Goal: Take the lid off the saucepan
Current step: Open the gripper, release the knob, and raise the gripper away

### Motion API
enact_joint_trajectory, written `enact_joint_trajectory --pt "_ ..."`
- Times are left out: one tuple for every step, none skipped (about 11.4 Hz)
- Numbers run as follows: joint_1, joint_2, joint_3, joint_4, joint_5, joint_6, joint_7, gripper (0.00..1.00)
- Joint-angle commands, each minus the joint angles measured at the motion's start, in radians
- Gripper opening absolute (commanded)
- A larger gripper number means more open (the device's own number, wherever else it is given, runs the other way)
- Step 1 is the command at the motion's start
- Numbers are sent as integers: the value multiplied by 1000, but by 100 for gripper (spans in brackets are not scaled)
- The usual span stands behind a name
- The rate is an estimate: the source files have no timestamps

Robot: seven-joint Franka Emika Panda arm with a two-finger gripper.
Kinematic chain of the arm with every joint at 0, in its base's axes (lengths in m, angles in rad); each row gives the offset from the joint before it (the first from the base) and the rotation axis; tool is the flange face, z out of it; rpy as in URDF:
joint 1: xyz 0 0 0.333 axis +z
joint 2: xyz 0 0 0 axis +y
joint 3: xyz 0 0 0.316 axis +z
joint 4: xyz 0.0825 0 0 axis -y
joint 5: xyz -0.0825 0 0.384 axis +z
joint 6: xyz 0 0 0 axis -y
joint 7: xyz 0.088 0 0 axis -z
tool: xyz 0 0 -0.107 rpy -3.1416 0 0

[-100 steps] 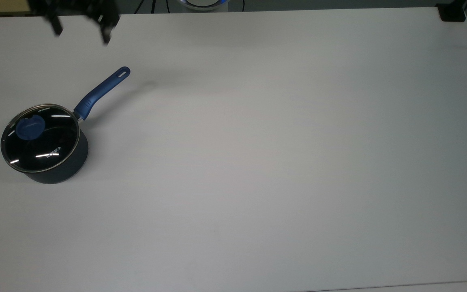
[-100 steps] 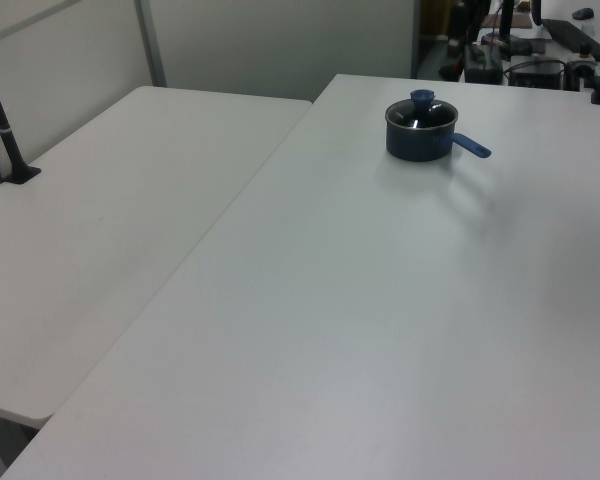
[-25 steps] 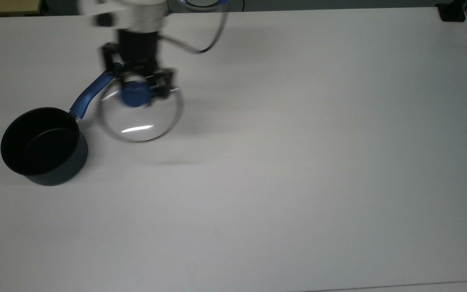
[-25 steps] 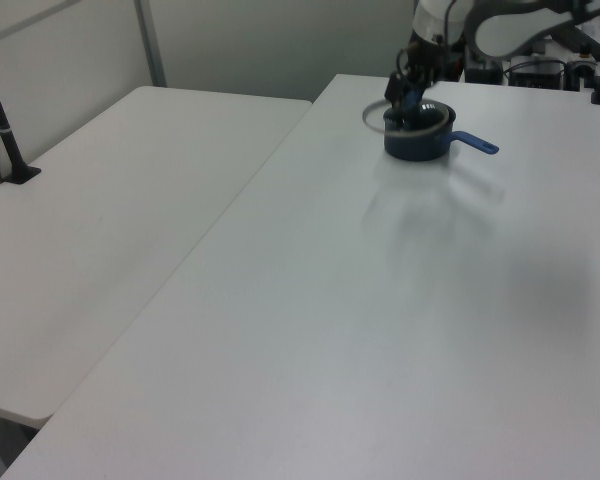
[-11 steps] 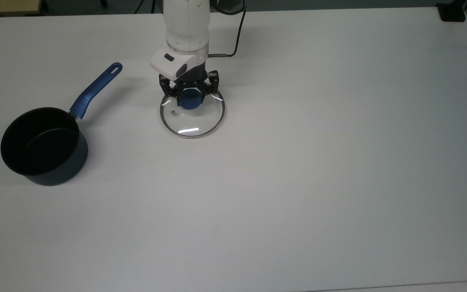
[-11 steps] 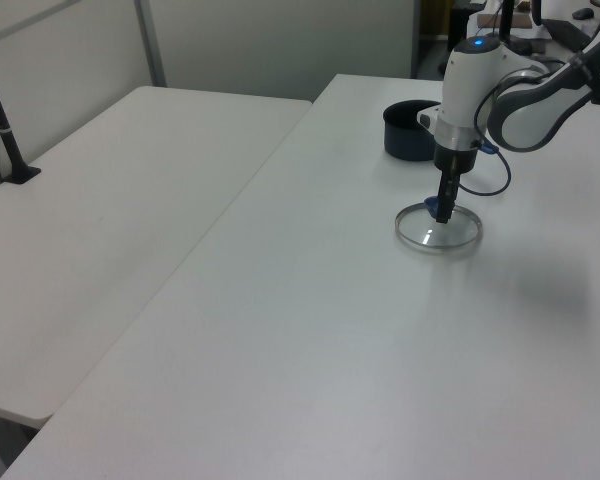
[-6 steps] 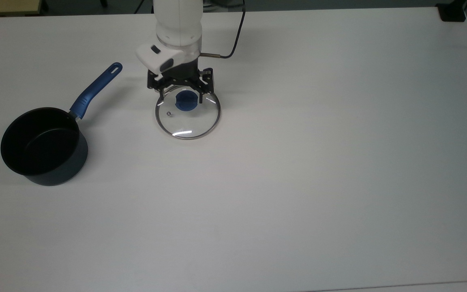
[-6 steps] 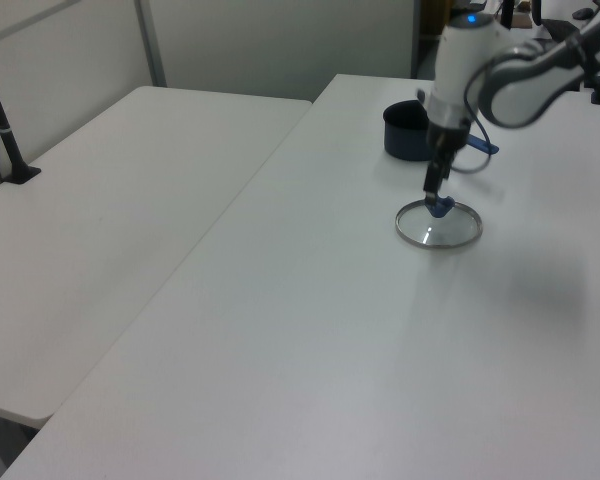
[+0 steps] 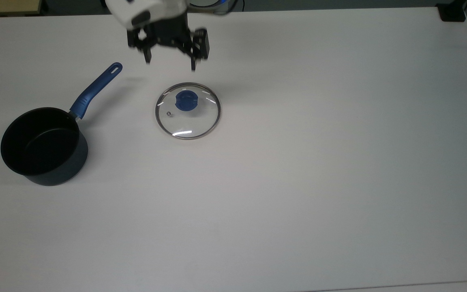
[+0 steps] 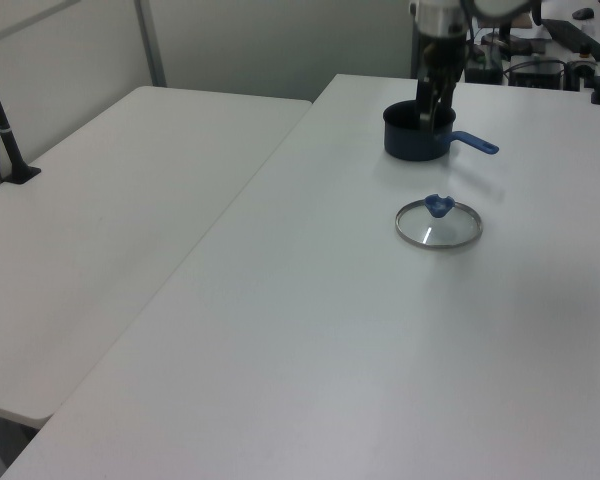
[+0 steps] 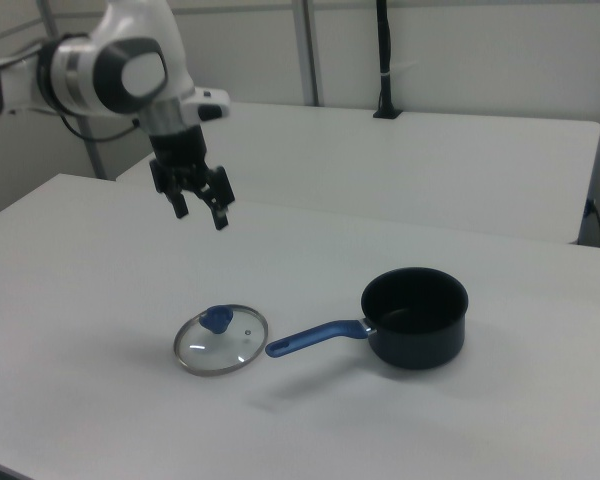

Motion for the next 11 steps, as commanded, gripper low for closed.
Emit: enact_joint_trajectory --pt "205 -89 -239 28 86 -66 8 100" --pt "310 -114 -369 28 135 -66 3 100" --pt "396 -143 -465 19 151 -66 -14 100" --pt "428 -157 -501 8 151 -65 -59 100" --pt "427 -156 -503 11 151 -65 -146 100" --pt "426 -153 -503 16 145 -65 -196 100" --pt "426 -152 -503 17 134 -63 -205 100" --pt "427 -151 -503 16 131 -59 -203 100" --pt "427 -151 -503 16 131 -50 -203 100" --pt "426 -151 -503 16 131 -45 -201 100" --pt "426 -154 -504 16 131 -45 -201 100"
